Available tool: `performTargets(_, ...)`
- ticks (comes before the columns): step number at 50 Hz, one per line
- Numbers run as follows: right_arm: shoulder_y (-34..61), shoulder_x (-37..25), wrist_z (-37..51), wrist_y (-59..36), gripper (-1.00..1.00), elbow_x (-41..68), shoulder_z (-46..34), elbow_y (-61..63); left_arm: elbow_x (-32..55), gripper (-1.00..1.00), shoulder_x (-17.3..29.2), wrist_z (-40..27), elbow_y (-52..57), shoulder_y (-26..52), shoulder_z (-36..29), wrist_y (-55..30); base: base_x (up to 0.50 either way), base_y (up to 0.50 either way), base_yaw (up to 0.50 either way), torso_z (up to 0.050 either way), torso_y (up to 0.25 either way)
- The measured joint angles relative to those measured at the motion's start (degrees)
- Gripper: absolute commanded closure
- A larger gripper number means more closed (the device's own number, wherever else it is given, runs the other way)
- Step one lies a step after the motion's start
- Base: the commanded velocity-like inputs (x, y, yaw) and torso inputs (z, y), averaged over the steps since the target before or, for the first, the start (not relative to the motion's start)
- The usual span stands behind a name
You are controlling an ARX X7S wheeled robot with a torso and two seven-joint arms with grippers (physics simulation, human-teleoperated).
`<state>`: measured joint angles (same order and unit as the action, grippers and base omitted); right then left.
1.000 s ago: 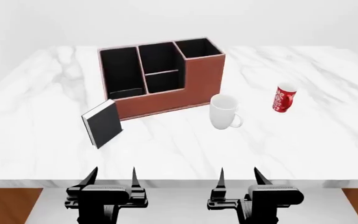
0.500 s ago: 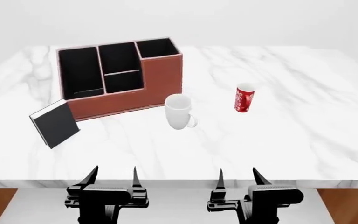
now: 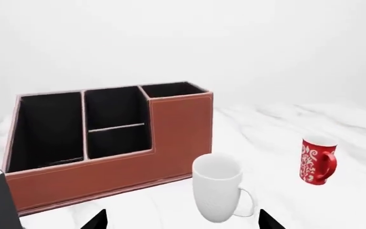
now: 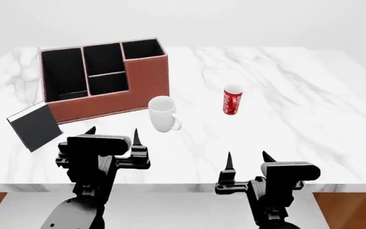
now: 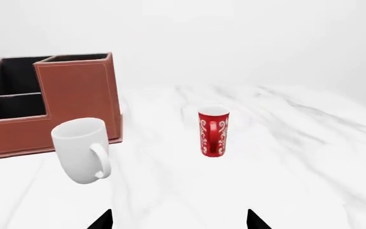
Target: Pick up the red mug and place it to the right of the caddy.
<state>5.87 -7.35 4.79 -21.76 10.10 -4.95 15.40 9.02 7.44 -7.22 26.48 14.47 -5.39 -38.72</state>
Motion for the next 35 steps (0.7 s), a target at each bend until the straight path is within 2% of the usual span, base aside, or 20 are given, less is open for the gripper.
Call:
performTargets(8,2.2,-0.8,0.5,-5.8,-1.0,2.1,0.8,4.1,2.0,-1.0,0.7,-0.7,6.6,6.9,0.7,-12.0,0.01,0.0,0.0,0.0,0.0)
performTargets(13,2.6,-1.2,0.3,-7.4,-1.0,3.4,1.1,5.5,2.7,-1.0,1.0,-1.0,8.7,8.9,0.8,-15.7,0.5,0.0,0.0,0.0,0.0)
performTargets(35,3.7,-2.1,0.7,-9.7,-1.0,5.7,1.2,7.7,4.0,-1.0,2.2,-1.9,11.5,11.8,1.0,-20.0,0.5,0.0,0.0,0.0,0.001)
